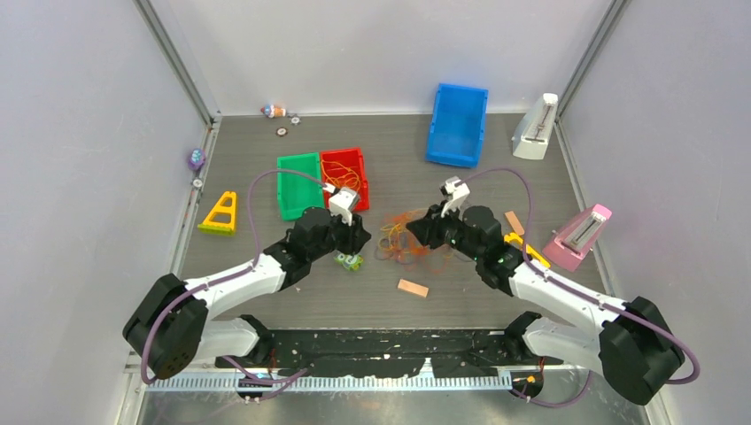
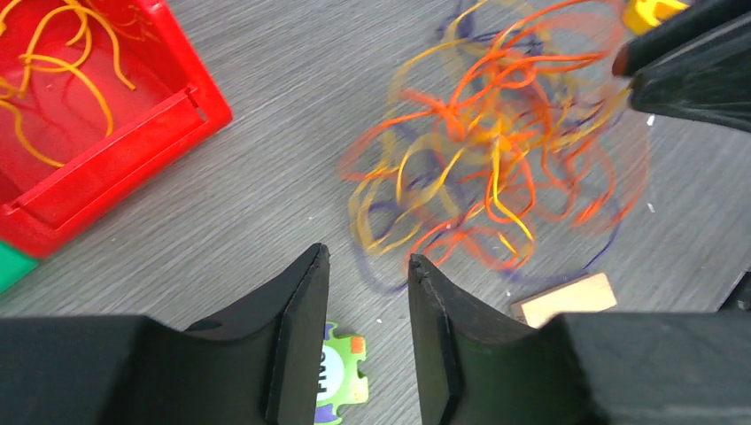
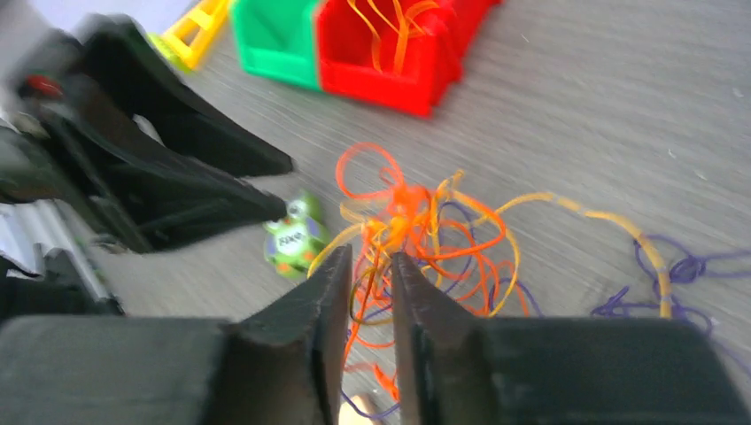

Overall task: Untangle the cables
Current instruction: Move the cable to the center of the board, then untie the cable.

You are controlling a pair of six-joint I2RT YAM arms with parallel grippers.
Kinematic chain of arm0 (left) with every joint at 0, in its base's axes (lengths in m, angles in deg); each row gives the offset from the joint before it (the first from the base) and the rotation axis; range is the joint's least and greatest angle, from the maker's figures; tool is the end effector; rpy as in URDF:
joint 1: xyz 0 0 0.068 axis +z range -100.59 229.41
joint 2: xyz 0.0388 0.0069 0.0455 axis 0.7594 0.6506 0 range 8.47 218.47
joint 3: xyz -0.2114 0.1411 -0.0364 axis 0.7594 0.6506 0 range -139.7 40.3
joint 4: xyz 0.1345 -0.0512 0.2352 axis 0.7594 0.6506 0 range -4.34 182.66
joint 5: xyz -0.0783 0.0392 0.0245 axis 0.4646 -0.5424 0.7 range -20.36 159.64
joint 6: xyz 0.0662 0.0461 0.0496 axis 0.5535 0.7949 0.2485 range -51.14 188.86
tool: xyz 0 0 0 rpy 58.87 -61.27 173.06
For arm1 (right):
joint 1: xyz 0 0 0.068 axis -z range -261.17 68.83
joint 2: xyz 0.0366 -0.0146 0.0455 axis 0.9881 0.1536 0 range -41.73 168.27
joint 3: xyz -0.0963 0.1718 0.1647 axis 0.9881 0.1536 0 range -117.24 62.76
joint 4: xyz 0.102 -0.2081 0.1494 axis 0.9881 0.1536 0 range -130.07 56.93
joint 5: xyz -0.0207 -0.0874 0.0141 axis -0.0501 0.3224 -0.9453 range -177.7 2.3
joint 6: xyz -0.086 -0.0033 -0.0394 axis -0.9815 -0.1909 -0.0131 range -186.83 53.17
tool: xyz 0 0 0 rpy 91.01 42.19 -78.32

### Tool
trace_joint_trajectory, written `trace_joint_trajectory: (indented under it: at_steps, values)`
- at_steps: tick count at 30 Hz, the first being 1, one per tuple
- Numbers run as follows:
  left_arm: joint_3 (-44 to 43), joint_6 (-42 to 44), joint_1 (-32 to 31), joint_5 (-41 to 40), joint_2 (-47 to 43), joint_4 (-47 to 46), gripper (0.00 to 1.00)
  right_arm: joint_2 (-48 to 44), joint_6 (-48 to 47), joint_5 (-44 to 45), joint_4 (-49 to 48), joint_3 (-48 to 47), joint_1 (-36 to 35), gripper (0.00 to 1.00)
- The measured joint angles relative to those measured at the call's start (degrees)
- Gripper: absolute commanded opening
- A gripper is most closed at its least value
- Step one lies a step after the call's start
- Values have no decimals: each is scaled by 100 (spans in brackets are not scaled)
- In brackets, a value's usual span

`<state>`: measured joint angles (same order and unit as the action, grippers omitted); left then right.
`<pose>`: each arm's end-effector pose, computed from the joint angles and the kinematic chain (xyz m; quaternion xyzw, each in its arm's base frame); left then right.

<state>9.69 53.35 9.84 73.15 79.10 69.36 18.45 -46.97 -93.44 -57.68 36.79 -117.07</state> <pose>0.2448 -0.2090 0.1614 0.1908 0.8151 -0.2755 0.4726 0.2367 0.1821 0.1860 -0.1413 0.7888 0.3146 0.5088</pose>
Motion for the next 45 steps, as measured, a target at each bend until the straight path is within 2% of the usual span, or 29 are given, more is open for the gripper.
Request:
trace_joint_trajectory:
  at_steps: [2,3,11,17,21,26,33,35,38,42,45]
  values:
    - [0,13,0,160,2,-63,53,24,76,-254,-48,-273,-7,75]
    - [0,22,0,216,4,-76,59,22,44,-323,-28,-446,-11,76]
    - [-197,37,0,275,337,96,67,68,11,199,857,-949,105,74]
    - [-509,44,0,437,710,319,77,562,-68,490,1792,-951,776,67]
    - [-772,42,-4,649,1034,470,79,894,-118,669,2323,-988,1117,71]
    - [-990,42,-7,761,1292,732,83,1344,-81,890,2704,-1132,1158,76]
    - [-1628,39,-61,809,1982,1266,84,1552,72,1364,2896,-1174,1362,68]
    - [-1827,42,-98,782,2208,1401,84,1530,127,1554,2911,-1174,1478,68]
    - [-2039,50,-168,667,2406,1672,81,1532,146,1810,2964,-1202,1606,74]
    - [-2378,70,-245,389,2664,2118,72,1873,138,2081,3104,-1602,1657,84]
    - [-2465,83,-258,223,2704,2312,64,2350,133,2170,3086,-2048,1657,86]
